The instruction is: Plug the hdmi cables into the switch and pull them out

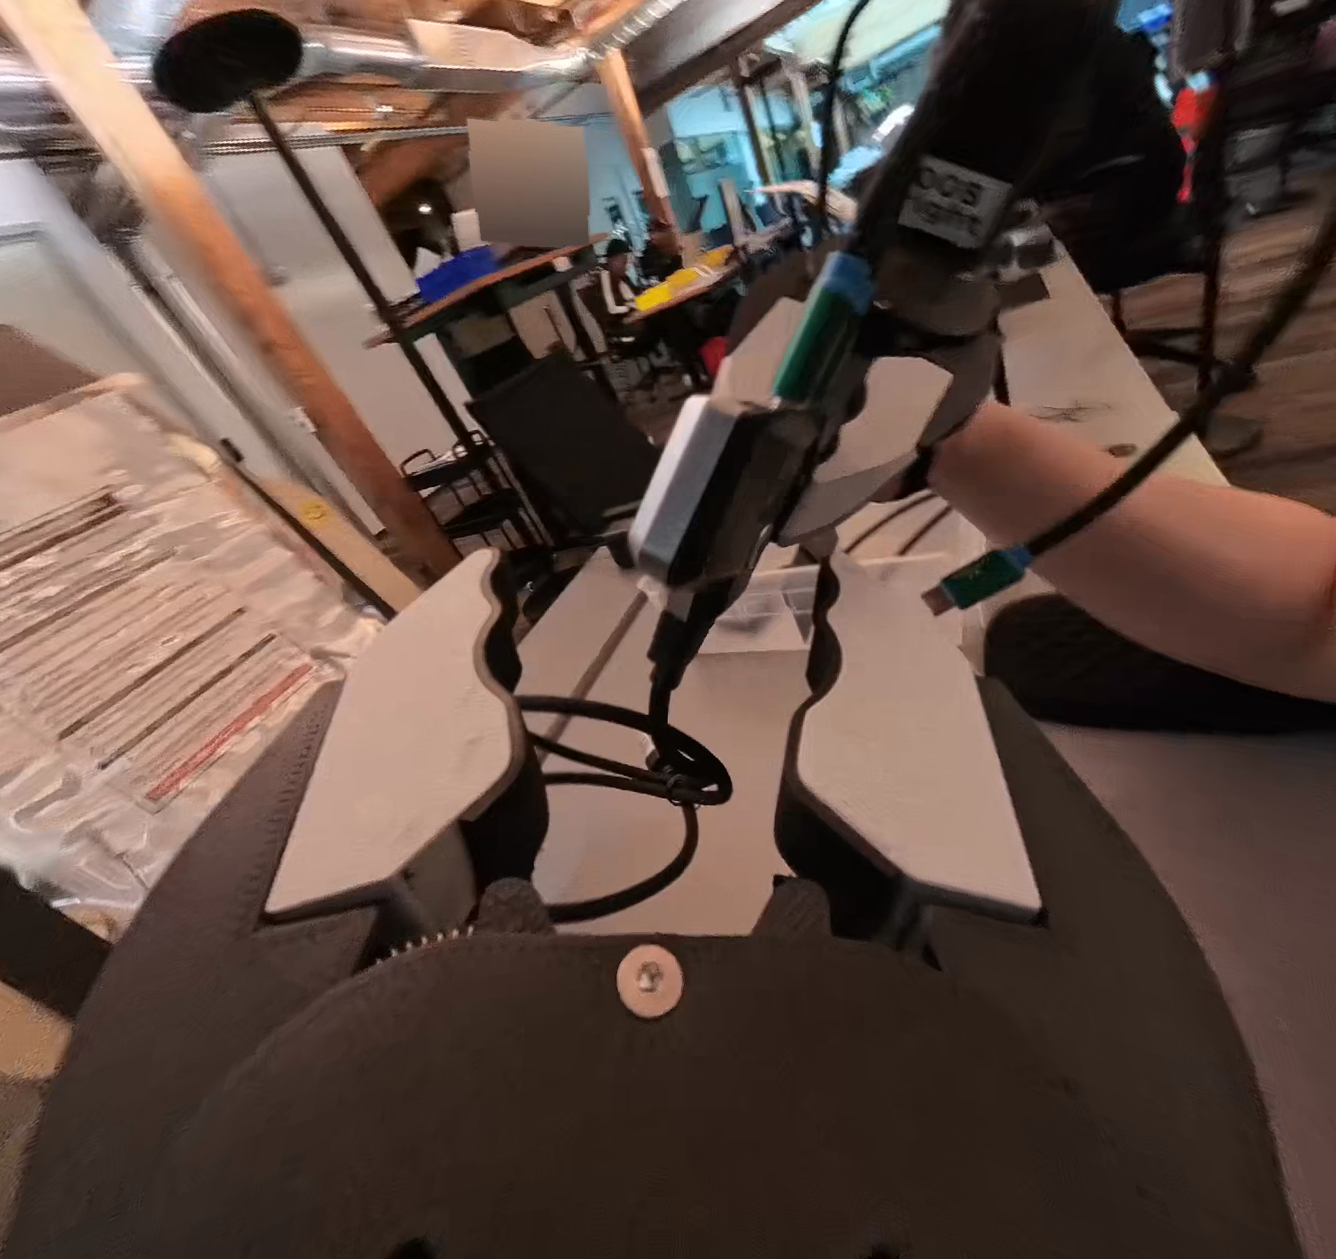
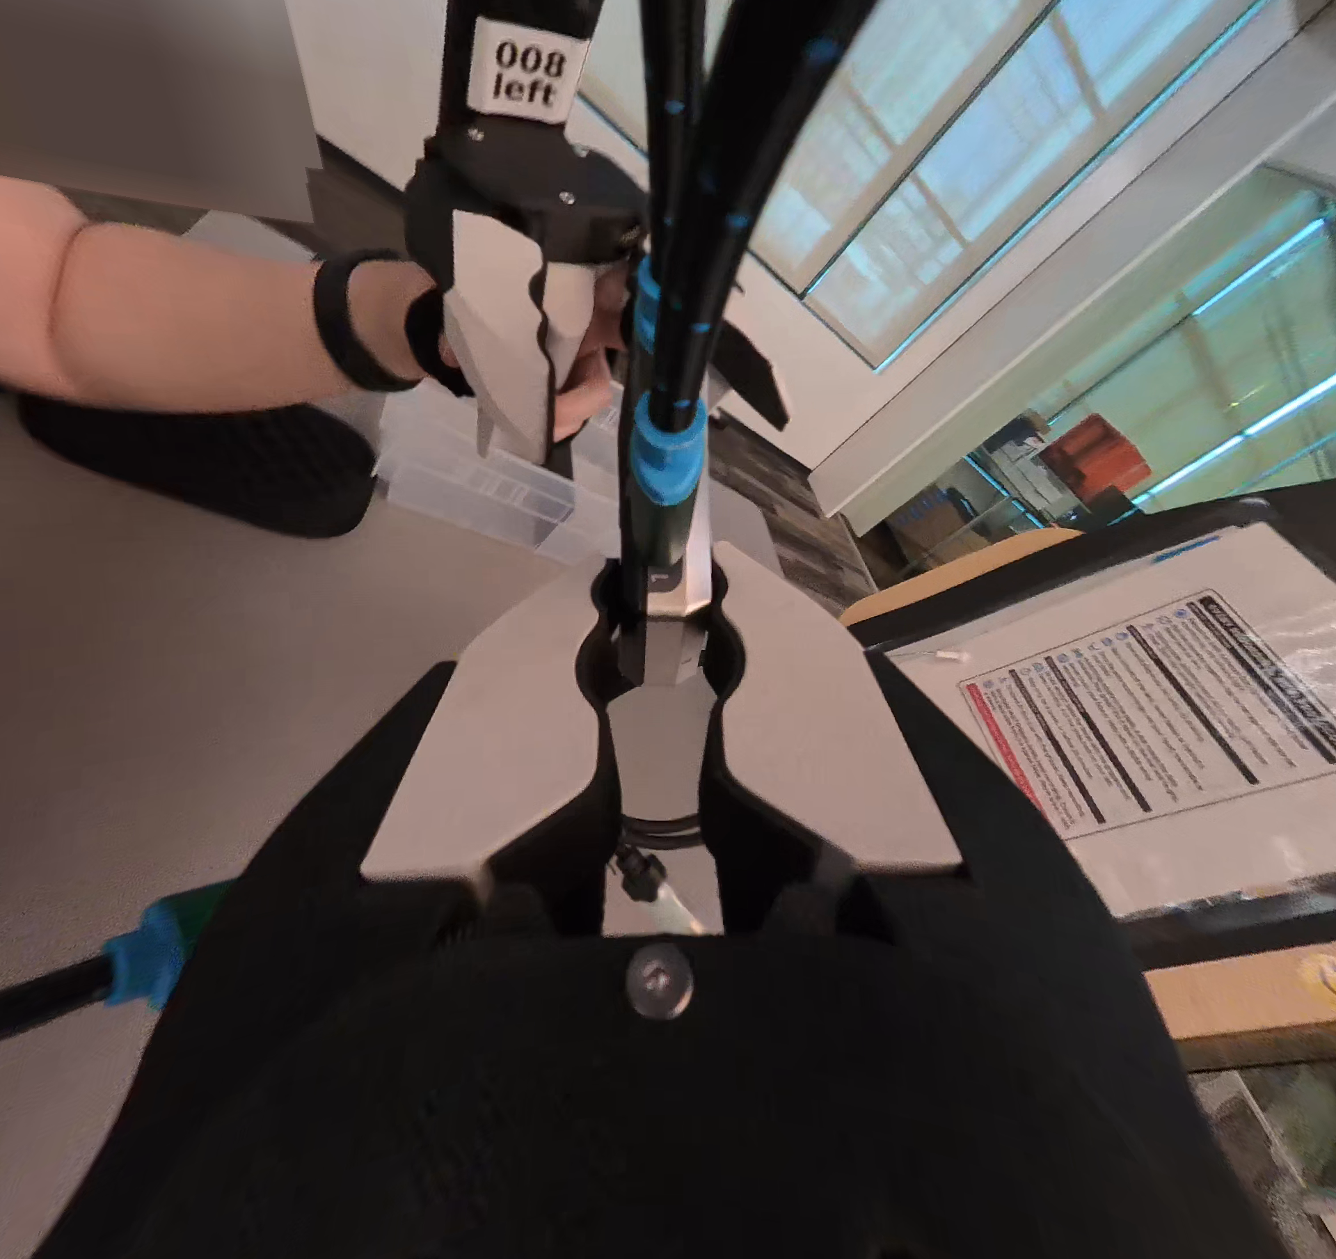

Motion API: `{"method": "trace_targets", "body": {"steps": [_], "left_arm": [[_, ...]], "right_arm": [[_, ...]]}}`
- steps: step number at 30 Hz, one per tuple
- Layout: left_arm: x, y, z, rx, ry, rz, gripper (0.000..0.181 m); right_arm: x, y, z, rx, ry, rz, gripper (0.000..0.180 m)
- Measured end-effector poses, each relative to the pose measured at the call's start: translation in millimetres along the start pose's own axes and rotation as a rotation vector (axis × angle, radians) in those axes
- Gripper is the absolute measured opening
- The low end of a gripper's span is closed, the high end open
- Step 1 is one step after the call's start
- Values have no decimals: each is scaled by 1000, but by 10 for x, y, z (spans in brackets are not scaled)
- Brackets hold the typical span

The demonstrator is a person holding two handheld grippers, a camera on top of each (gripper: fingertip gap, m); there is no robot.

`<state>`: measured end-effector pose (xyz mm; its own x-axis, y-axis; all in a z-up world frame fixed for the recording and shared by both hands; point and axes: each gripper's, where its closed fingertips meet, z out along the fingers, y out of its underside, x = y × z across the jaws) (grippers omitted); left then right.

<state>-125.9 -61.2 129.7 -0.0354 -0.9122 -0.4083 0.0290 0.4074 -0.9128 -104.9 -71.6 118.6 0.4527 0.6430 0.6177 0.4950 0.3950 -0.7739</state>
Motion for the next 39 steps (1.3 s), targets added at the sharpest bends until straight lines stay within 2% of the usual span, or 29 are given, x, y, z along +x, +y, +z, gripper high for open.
{"method": "trace_targets", "body": {"steps": [1,5,7,11,13,18,21,22,26,29,34,39], "left_arm": [[58,34,14,-29,15,46,78],[281,157,106,-116,51,212,69],[375,172,133,-108,75,254,47],[492,338,187,-166,140,283,26],[489,370,207,-172,131,305,26],[460,400,243,-215,49,498,22],[353,452,228,-268,-5,553,22],[299,449,209,-272,-30,565,22],[100,381,107,-267,-110,554,24],[-2,360,44,-271,-139,541,24],[-192,389,-61,-283,-181,509,22],[-468,493,-175,-297,-244,422,22]], "right_arm": [[-33,14,9,-13,-19,-5,22],[-212,79,43,-42,-115,-69,22],[-275,131,65,-68,-141,-129,22],[-362,218,102,-92,-176,-241,21],[-355,253,100,-87,-167,-284,22],[-289,296,106,-35,-123,-344,24],[-97,333,84,-52,-13,-331,41],[-31,358,58,-61,23,-328,39],[169,442,-113,-79,116,-320,31],[273,397,-232,-24,182,-335,27],[312,531,-289,-63,198,-355,26],[389,318,-560,56,245,-310,24]]}}
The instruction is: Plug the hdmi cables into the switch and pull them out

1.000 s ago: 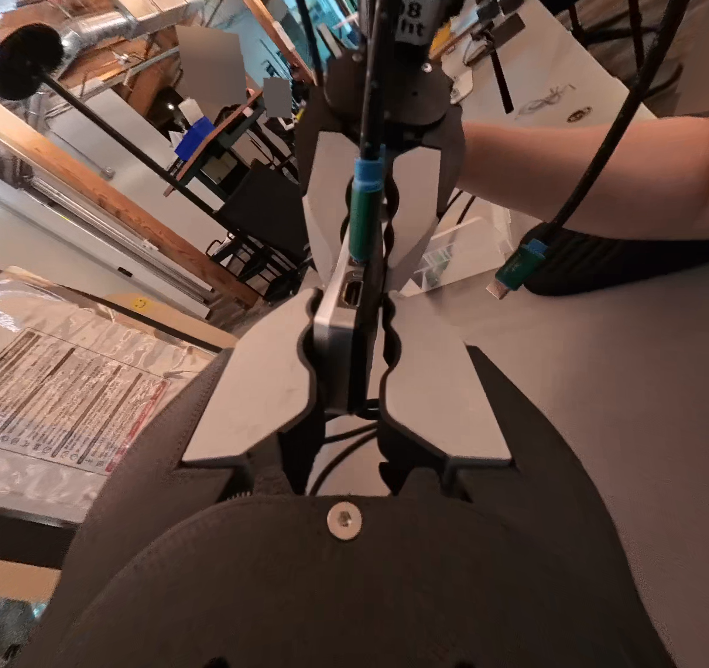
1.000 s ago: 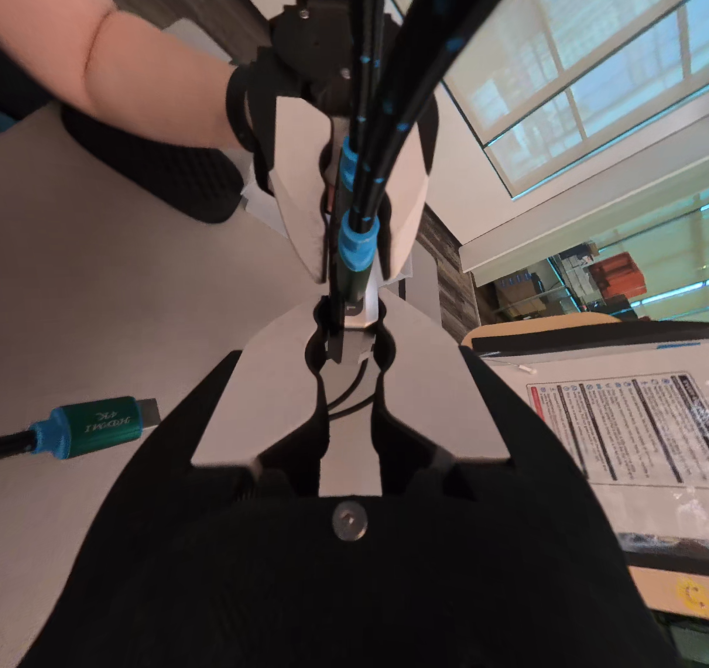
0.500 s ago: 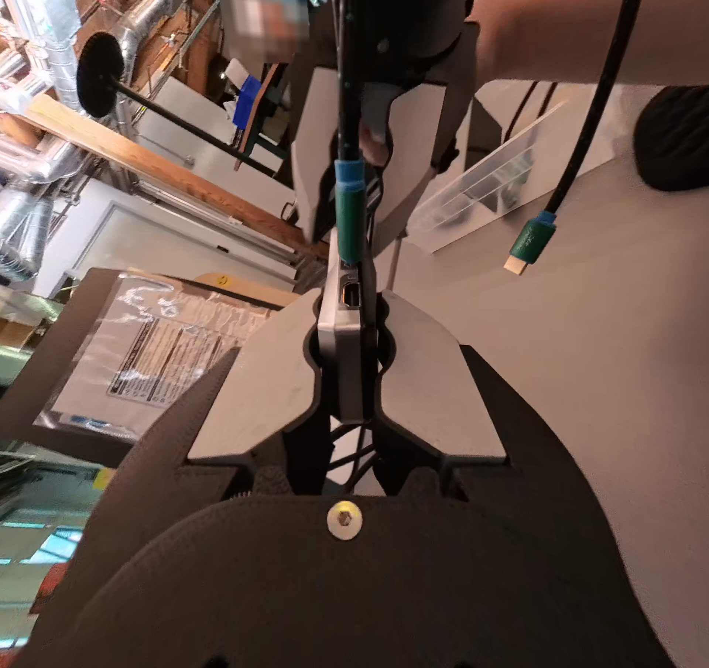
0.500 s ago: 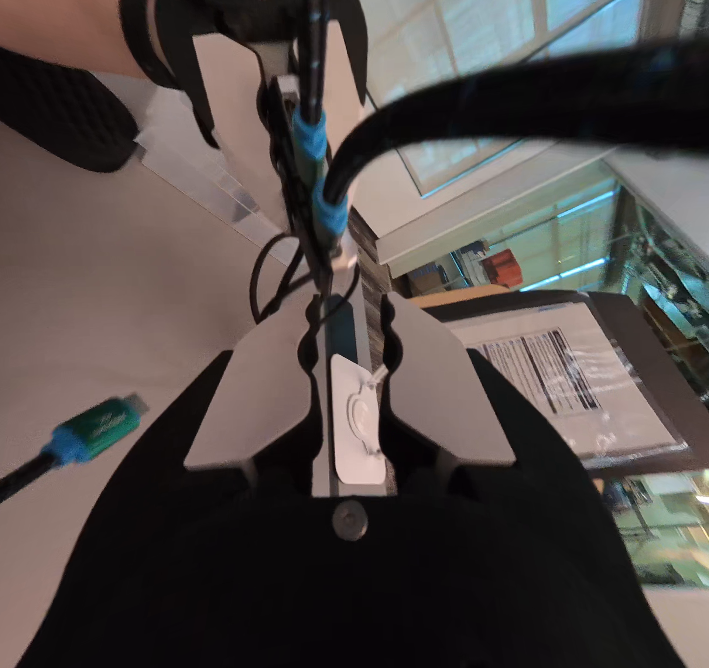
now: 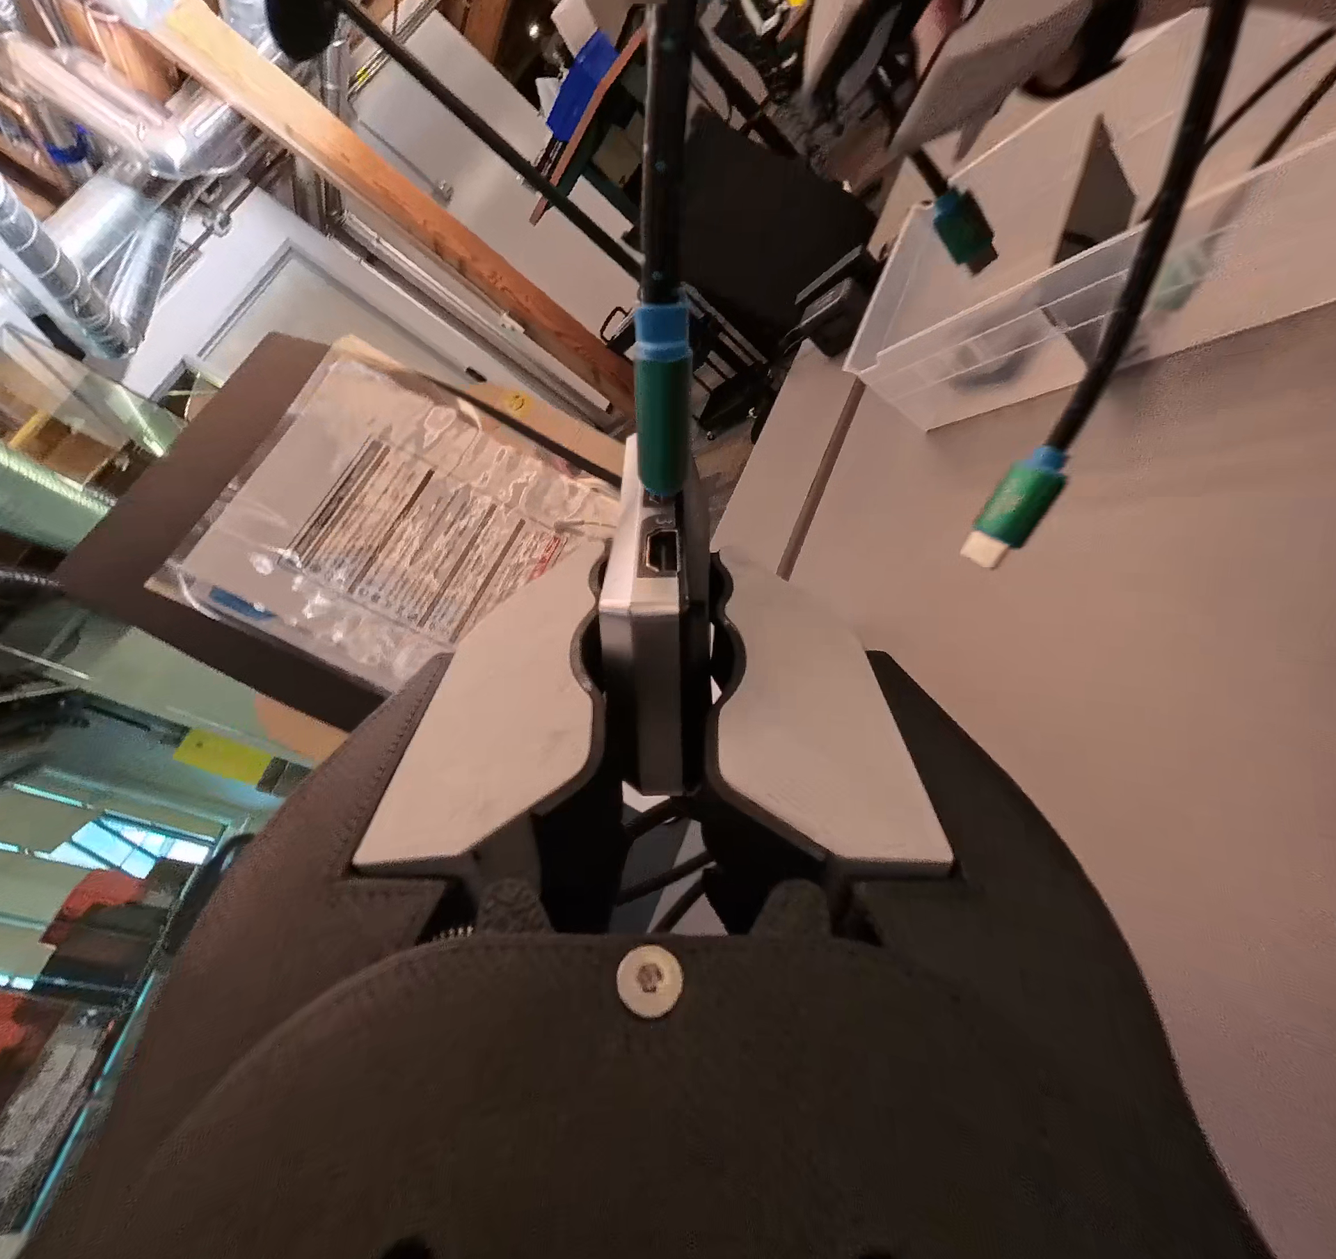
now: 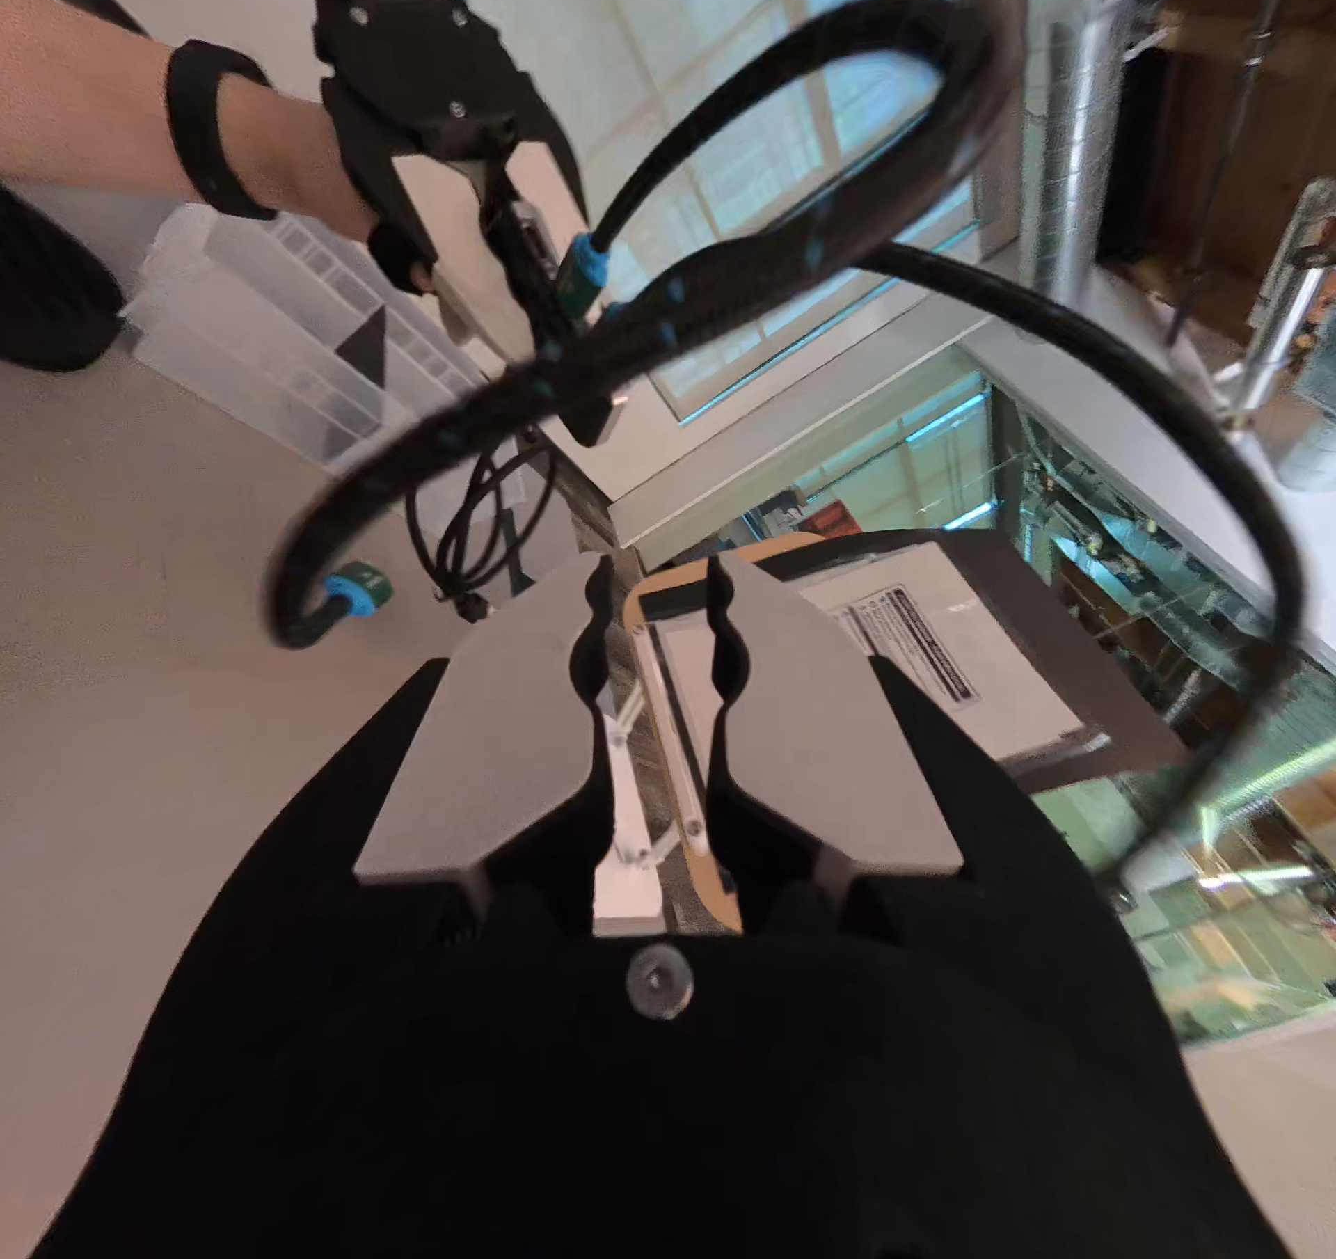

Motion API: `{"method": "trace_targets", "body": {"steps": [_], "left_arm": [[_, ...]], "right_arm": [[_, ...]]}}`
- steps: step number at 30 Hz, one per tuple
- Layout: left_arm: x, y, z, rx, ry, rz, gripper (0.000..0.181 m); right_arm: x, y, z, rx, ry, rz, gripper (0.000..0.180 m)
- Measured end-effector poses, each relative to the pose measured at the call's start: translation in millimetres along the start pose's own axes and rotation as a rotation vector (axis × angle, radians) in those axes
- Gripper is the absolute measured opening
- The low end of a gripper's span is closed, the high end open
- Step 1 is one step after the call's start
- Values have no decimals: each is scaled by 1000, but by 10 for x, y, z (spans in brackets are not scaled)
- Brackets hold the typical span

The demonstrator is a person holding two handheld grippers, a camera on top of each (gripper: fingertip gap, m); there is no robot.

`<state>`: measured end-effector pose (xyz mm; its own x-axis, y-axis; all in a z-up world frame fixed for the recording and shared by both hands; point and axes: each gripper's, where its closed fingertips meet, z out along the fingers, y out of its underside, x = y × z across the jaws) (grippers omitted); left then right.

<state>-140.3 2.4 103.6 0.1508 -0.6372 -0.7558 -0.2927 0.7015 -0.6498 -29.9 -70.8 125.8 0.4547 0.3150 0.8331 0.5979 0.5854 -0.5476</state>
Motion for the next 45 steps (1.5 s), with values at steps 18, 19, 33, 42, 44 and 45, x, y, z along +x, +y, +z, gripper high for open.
{"method": "trace_targets", "body": {"steps": [18,19,33,42,44,45], "left_arm": [[-249,302,151,-191,-344,240,22],[-223,292,169,-186,-339,245,22],[12,258,318,-195,-290,370,22],[-52,284,326,-252,-320,439,21],[-99,280,304,-247,-326,414,22],[-108,280,296,-240,-319,400,22]], "right_arm": [[-322,-324,676,-278,-101,689,6],[-350,-242,781,-284,-89,747,8],[-337,-40,949,-142,-72,873,11],[-312,8,964,-105,-38,892,10],[-298,-20,990,-94,-1,870,10],[-295,-32,1001,-97,16,850,10]]}}
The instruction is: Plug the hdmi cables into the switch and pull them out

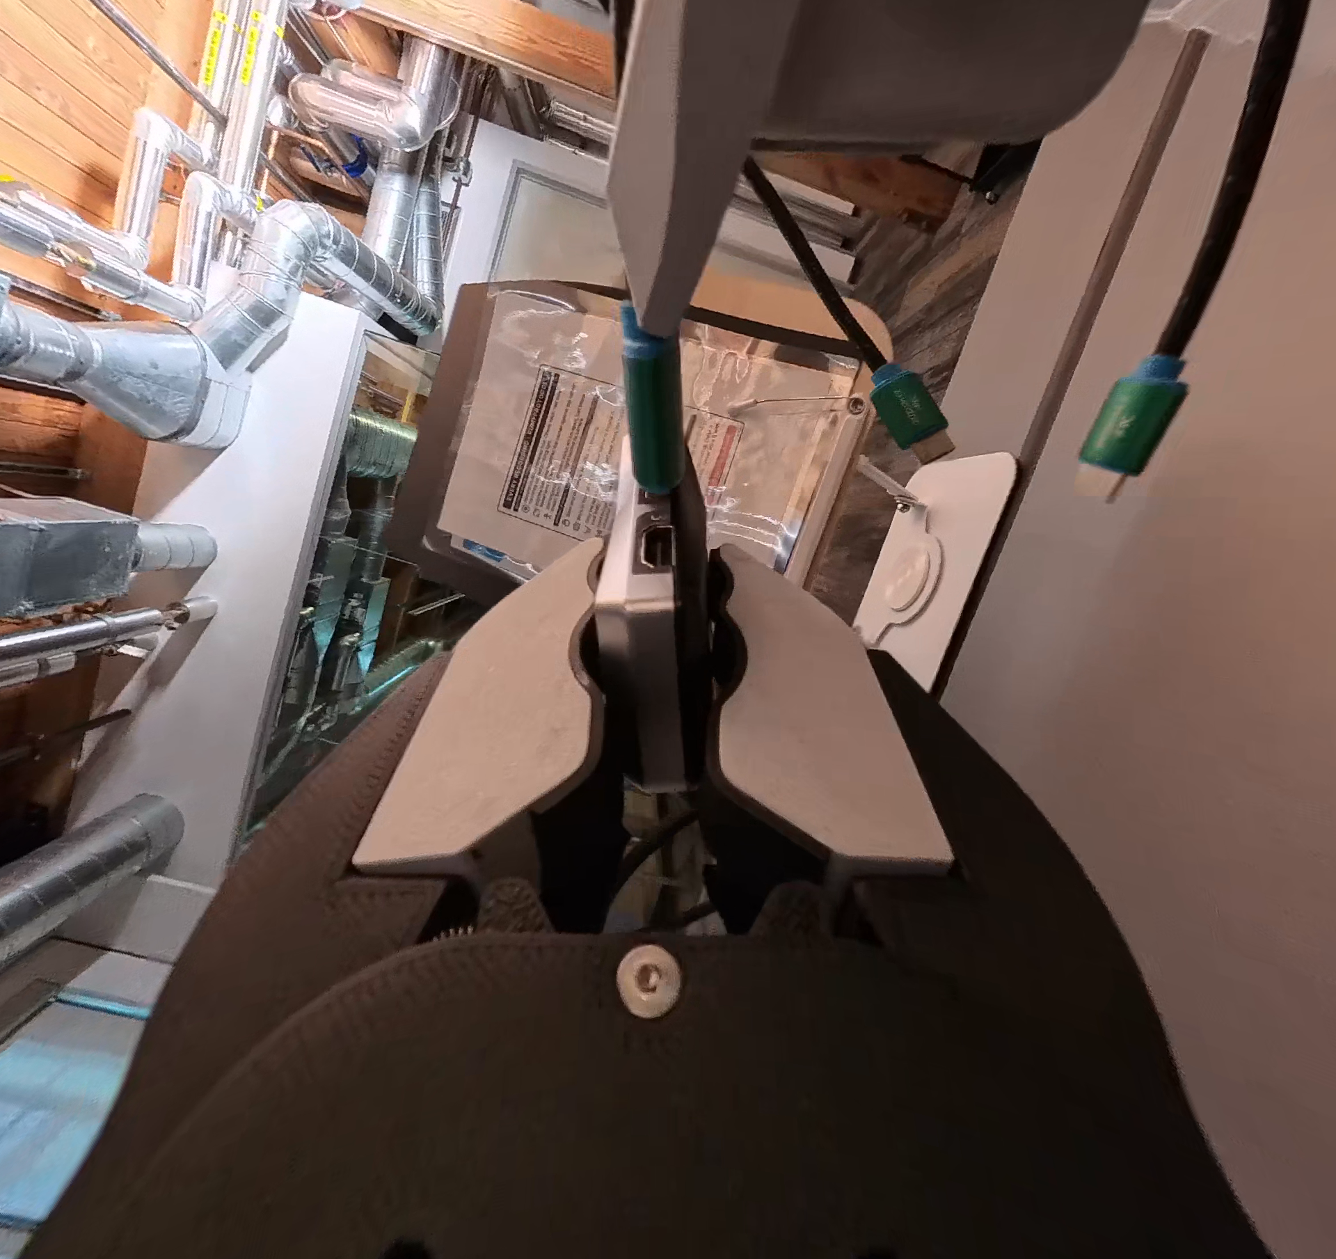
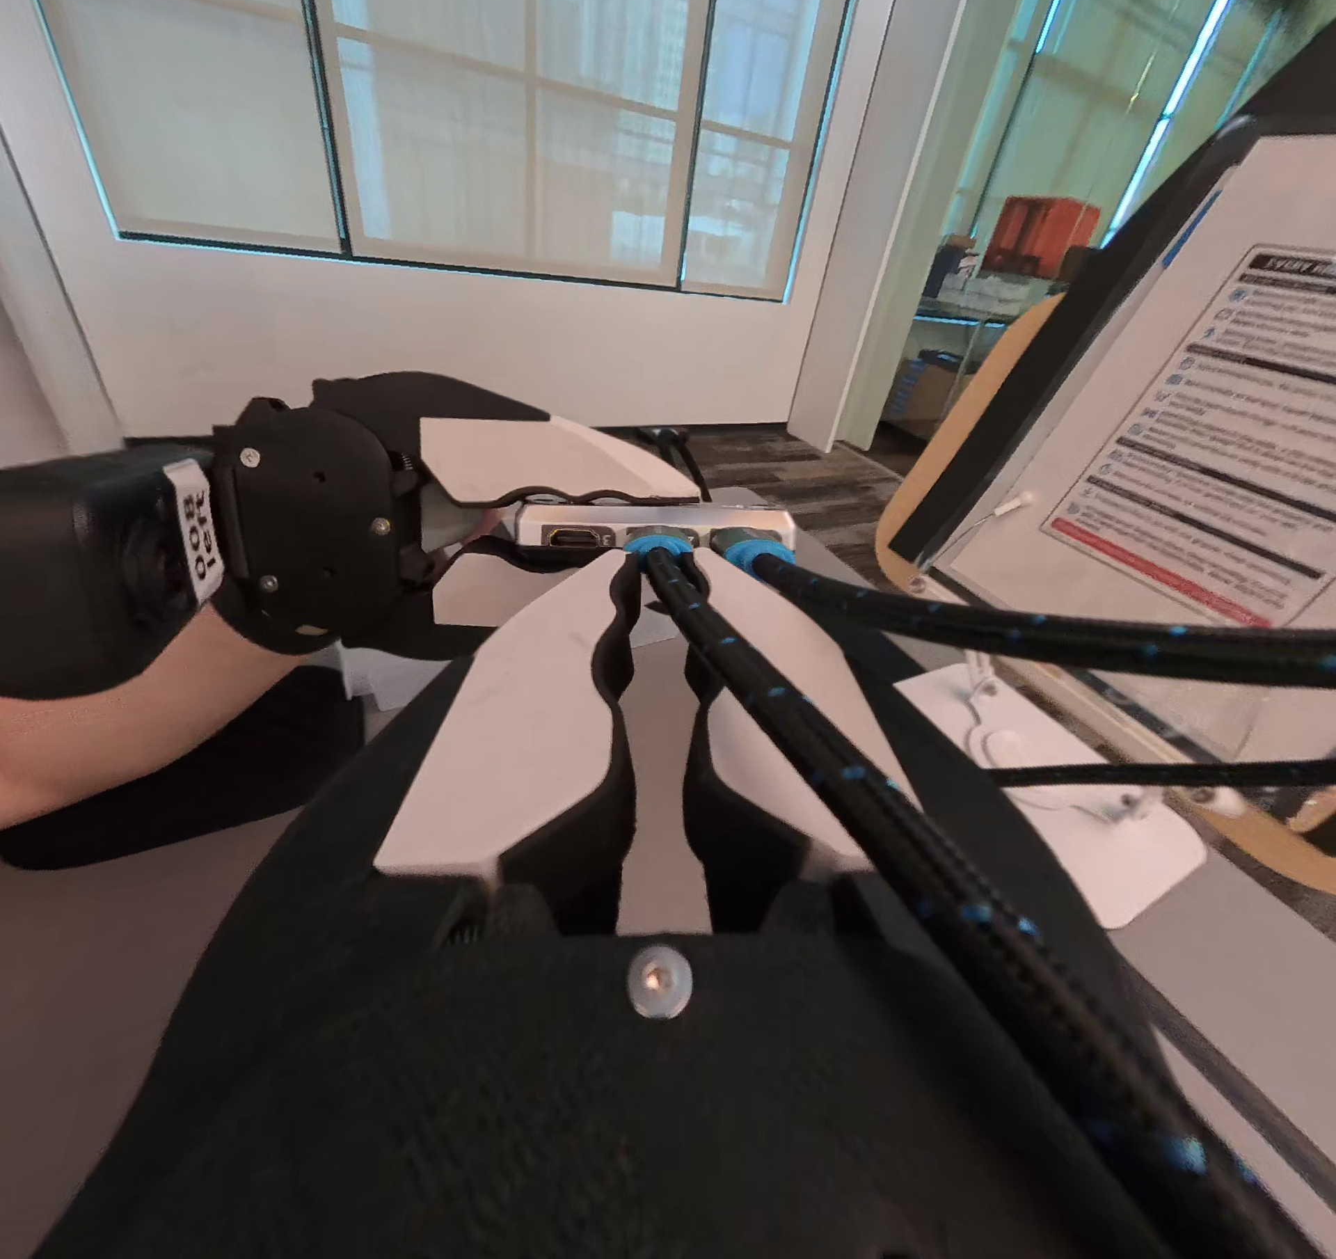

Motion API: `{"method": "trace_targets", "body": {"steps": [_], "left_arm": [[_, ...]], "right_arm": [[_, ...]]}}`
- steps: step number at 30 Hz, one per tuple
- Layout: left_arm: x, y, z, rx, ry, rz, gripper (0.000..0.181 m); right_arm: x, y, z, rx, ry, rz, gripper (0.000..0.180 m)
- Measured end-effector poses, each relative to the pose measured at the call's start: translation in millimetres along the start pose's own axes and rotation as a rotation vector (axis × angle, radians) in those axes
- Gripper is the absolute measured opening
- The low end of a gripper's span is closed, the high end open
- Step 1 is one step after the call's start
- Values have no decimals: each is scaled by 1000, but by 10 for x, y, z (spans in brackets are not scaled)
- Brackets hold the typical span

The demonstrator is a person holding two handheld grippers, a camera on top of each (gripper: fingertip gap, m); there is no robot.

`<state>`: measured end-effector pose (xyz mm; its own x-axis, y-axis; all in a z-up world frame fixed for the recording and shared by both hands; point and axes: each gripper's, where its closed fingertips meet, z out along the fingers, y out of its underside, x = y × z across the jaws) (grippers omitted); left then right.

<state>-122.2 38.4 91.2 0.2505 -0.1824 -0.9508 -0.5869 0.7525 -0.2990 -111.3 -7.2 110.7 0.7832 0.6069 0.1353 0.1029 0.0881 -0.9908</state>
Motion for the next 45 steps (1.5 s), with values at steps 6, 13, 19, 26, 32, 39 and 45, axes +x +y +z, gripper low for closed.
{"method": "trace_targets", "body": {"steps": [6,13,19,26,32,39,45], "left_arm": [[-25,-35,-10,10,5,-38,23],[-43,20,-3,-7,30,-81,23],[-67,-83,-52,38,10,-48,23],[-26,-18,-6,-23,51,-99,24],[-97,-57,-63,-11,30,-93,23],[-31,-189,-90,13,30,-64,22],[19,-191,-60,3,20,-32,22]], "right_arm": [[-8,-29,-35,25,-56,80,10],[-37,-47,11,-5,99,-64,10],[-86,-81,-82,-13,-50,75,10],[-27,-52,-55,-45,81,-13,9],[-81,-104,-101,-18,-11,70,6],[-120,-244,-212,44,-69,46,12],[-78,-162,-219,-26,-50,52,8]]}}
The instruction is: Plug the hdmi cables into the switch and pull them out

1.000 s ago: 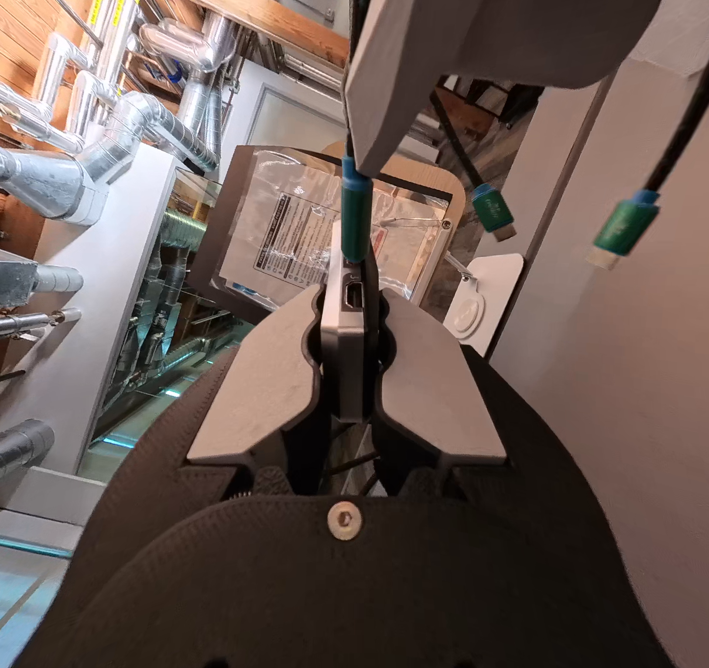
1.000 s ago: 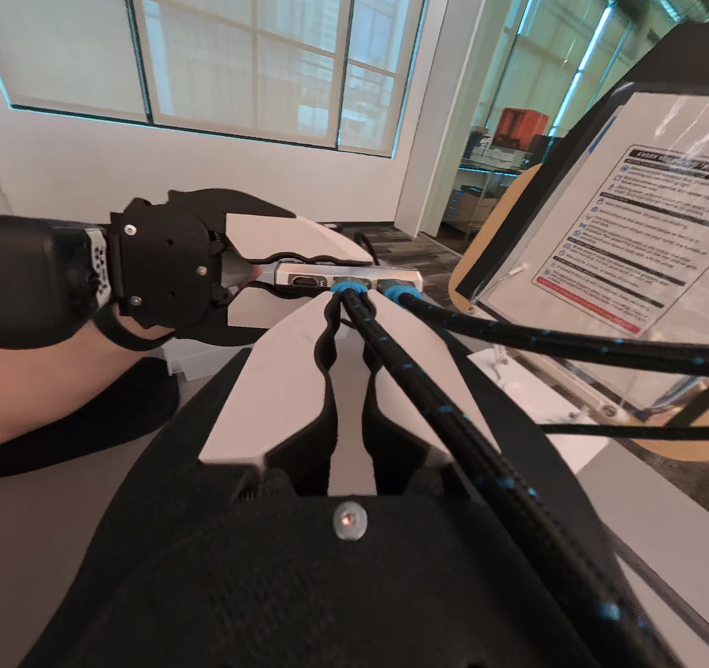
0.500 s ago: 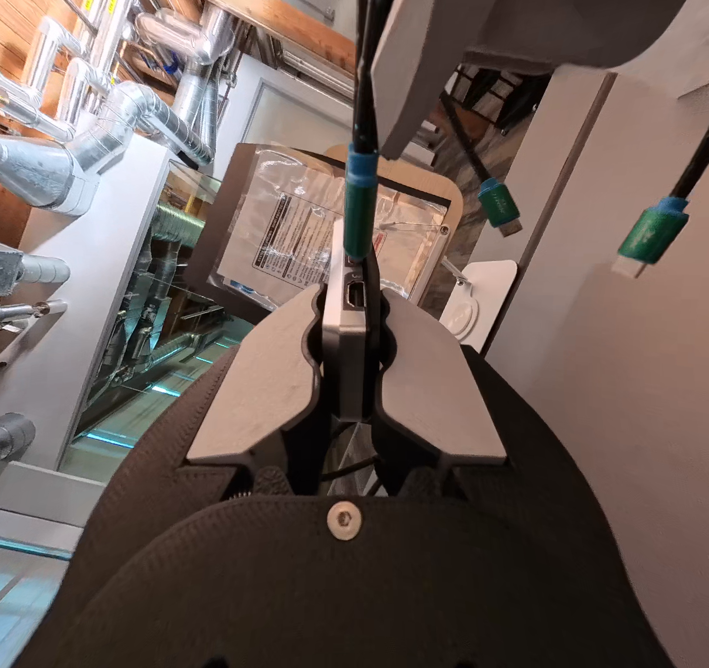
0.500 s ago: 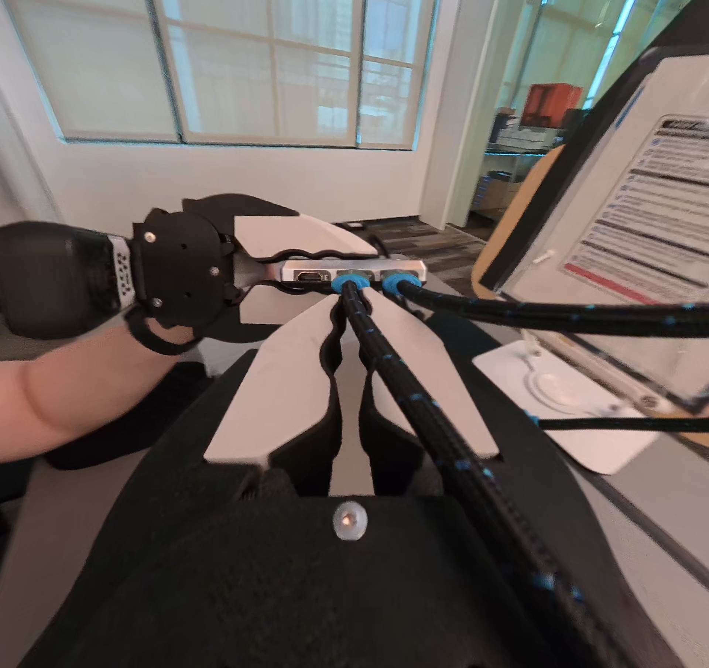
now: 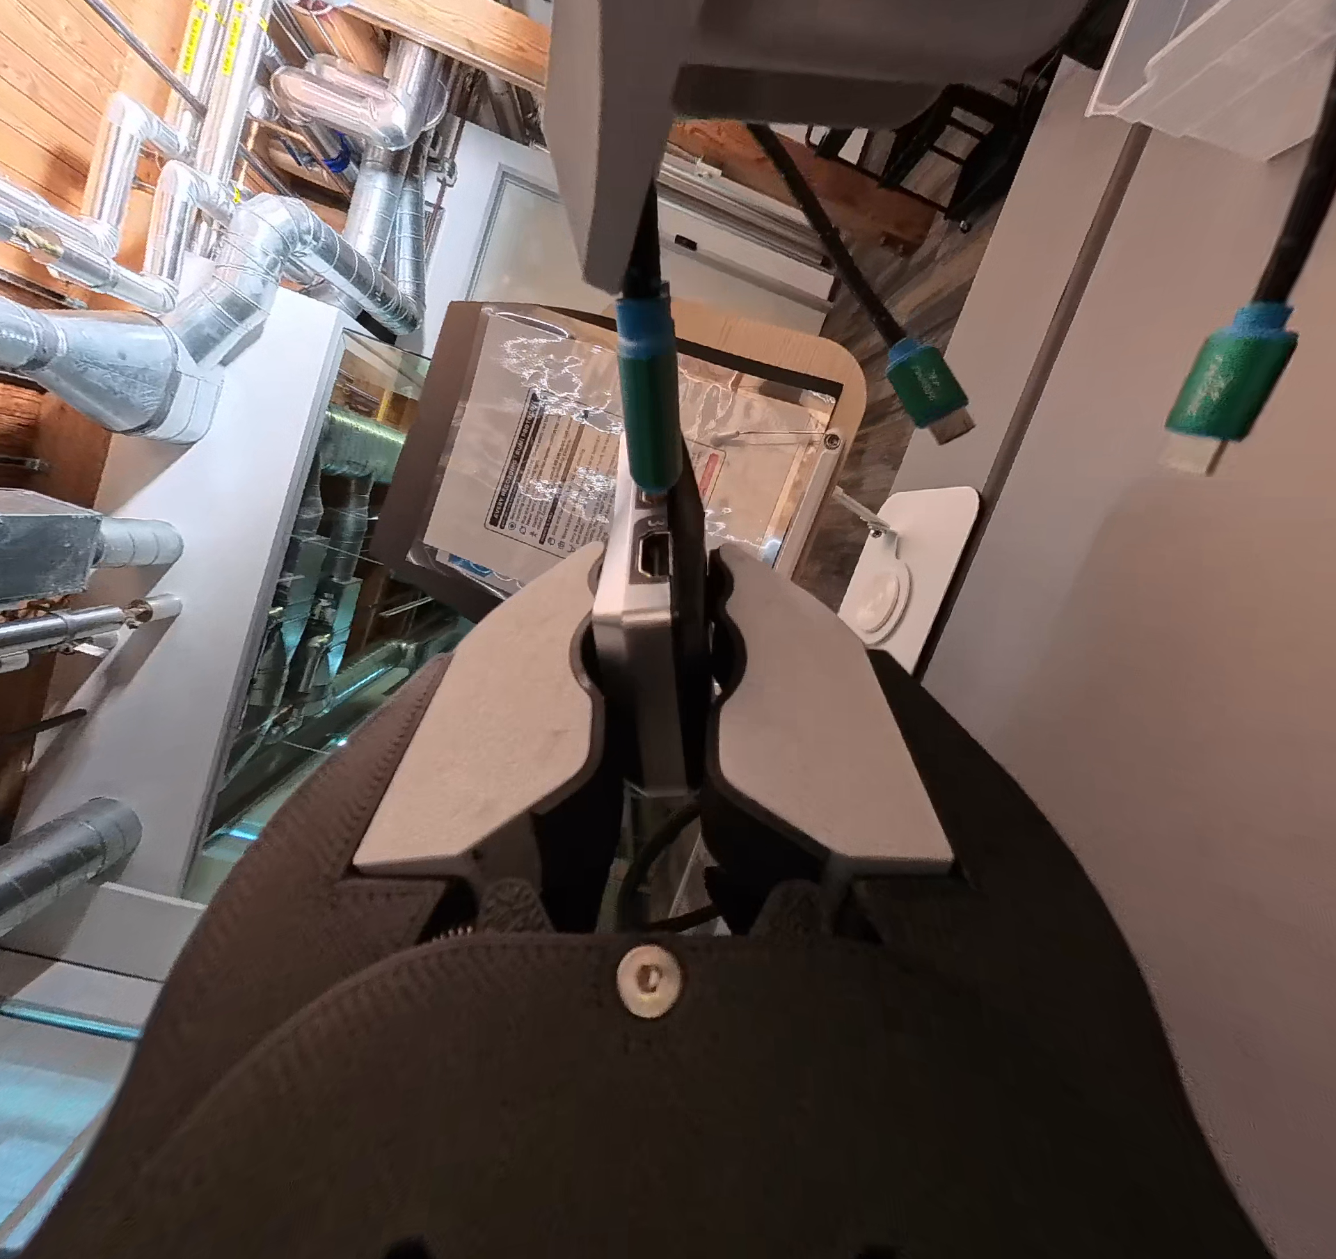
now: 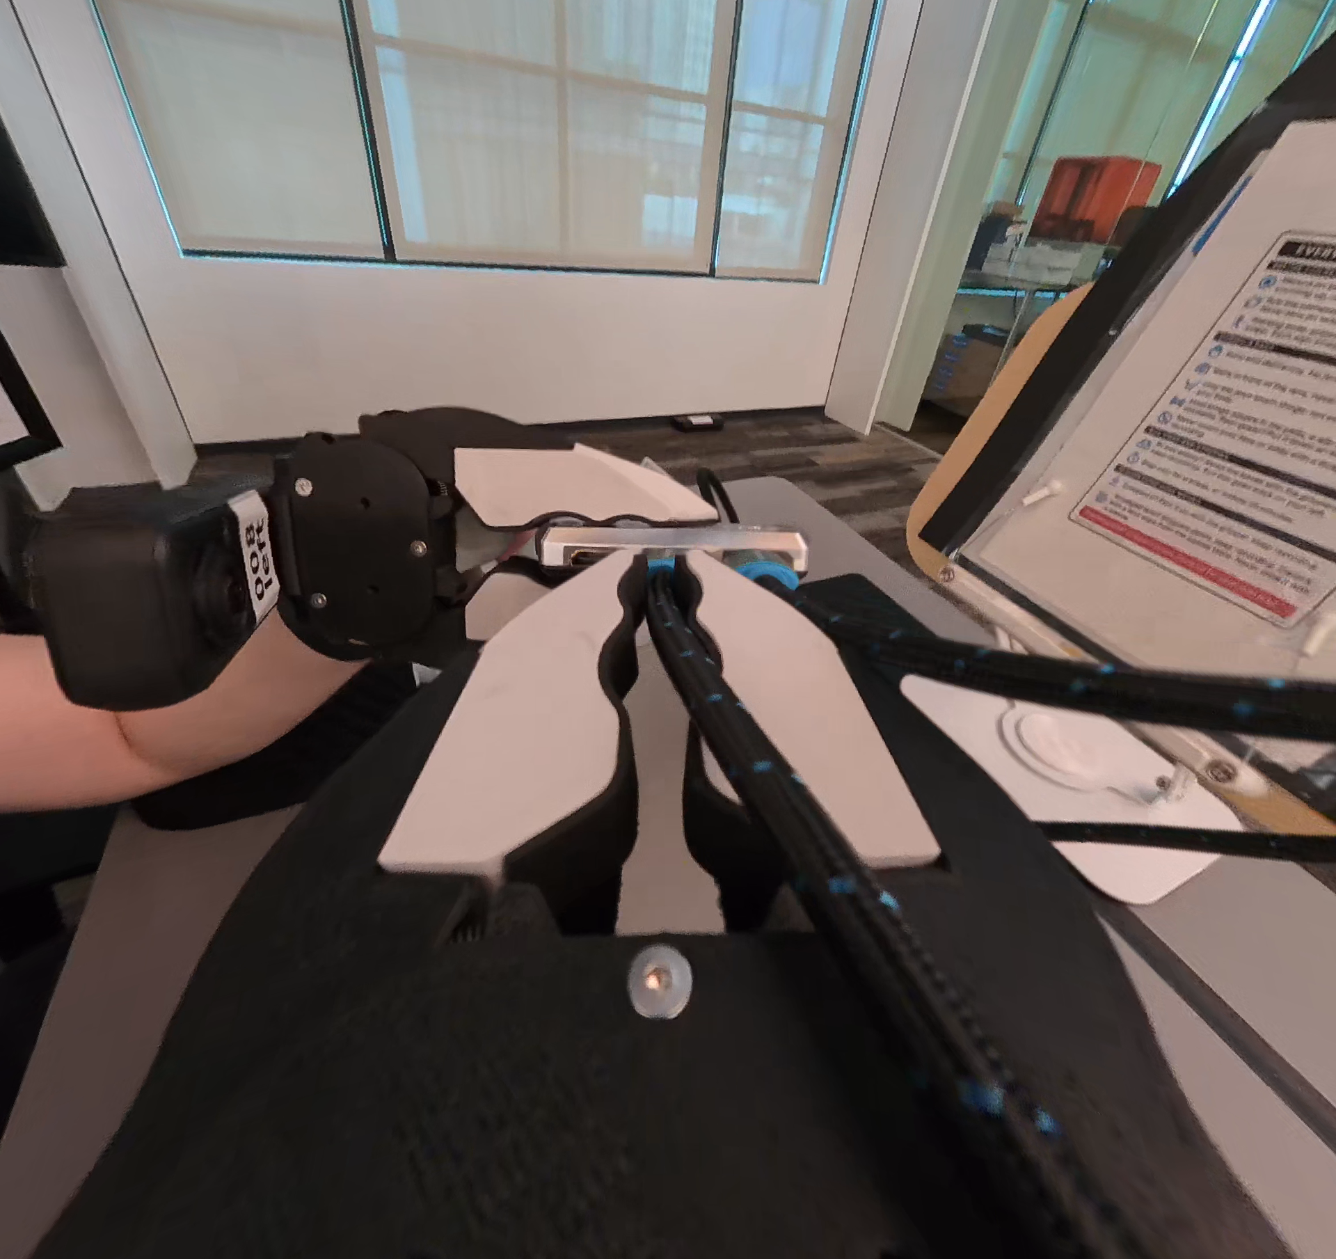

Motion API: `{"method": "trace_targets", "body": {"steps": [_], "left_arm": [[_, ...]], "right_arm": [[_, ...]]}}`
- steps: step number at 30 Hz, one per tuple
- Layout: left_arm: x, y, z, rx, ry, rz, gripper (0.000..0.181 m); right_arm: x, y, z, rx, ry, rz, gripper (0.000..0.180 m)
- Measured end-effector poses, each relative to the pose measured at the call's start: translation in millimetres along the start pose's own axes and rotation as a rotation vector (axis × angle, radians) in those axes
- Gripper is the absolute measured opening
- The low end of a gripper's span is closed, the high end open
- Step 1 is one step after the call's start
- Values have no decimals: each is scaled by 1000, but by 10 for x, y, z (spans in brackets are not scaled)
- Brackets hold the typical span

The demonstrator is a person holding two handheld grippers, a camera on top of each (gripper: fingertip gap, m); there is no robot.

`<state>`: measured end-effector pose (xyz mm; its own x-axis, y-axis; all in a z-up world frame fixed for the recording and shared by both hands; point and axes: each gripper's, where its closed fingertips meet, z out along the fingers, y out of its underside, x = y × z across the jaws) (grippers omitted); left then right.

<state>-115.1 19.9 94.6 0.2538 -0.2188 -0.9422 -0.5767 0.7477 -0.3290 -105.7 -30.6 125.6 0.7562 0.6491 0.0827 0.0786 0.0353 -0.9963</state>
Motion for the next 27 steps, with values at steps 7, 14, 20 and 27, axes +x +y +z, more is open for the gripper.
{"method": "trace_targets", "body": {"steps": [7,14,20,27], "left_arm": [[-6,18,5,-20,-11,26,22],[35,13,18,-14,6,33,22],[38,-3,13,-17,6,32,22],[40,49,59,-16,20,-43,22]], "right_arm": [[32,39,-3,-35,6,11,9],[32,84,-18,-75,-4,2,8],[29,86,-37,-94,0,3,8],[59,86,4,-116,117,-56,7]]}}
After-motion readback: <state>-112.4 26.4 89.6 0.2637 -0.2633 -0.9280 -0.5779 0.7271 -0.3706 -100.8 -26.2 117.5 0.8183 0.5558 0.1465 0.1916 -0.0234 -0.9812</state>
